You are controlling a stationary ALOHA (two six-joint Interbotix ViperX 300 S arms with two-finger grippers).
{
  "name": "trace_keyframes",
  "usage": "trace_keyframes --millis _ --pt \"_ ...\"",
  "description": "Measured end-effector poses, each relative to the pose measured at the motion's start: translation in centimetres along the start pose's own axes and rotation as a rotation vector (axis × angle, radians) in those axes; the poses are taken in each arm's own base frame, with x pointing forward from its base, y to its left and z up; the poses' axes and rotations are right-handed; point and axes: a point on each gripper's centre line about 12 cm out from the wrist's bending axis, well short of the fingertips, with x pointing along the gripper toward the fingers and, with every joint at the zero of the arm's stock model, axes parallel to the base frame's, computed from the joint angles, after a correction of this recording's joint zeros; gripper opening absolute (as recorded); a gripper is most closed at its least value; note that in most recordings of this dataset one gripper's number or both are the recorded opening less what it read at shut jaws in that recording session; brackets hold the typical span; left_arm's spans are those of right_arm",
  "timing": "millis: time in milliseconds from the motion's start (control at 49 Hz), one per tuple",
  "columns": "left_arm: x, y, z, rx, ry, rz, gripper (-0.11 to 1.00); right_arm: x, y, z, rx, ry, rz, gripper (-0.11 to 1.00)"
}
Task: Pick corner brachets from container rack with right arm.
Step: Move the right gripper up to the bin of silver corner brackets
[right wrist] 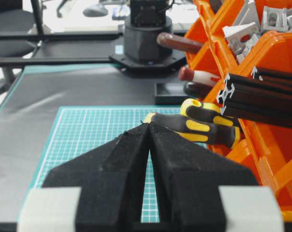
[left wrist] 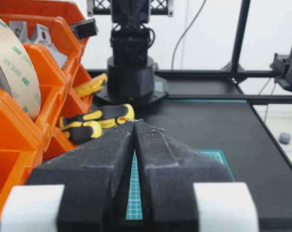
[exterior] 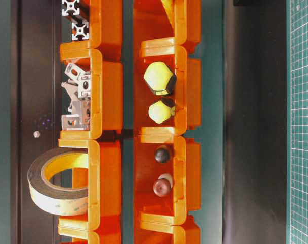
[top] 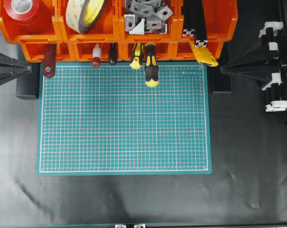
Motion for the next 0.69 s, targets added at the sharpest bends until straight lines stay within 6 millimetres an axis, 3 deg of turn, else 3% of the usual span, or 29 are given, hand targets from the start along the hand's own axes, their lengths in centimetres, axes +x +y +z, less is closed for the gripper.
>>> trace_keyframes --millis 82,286,694 --pt "0.0 0.0 0.3 0.003 0.011 -0.004 0.00 0.0 0.0 0.1 0.020 0.002 0.001 0.01" --pt "0.5 -0.2 2.2 -0.007 0.104 -0.012 0.00 0.3 0.2 2.2 0.107 0.165 0.003 0.00" --pt "0.5 -0.4 2.7 -0.010 0.213 -0.019 0.00 -0.2 -0.8 12.8 0.106 0.463 -0.061 0.01"
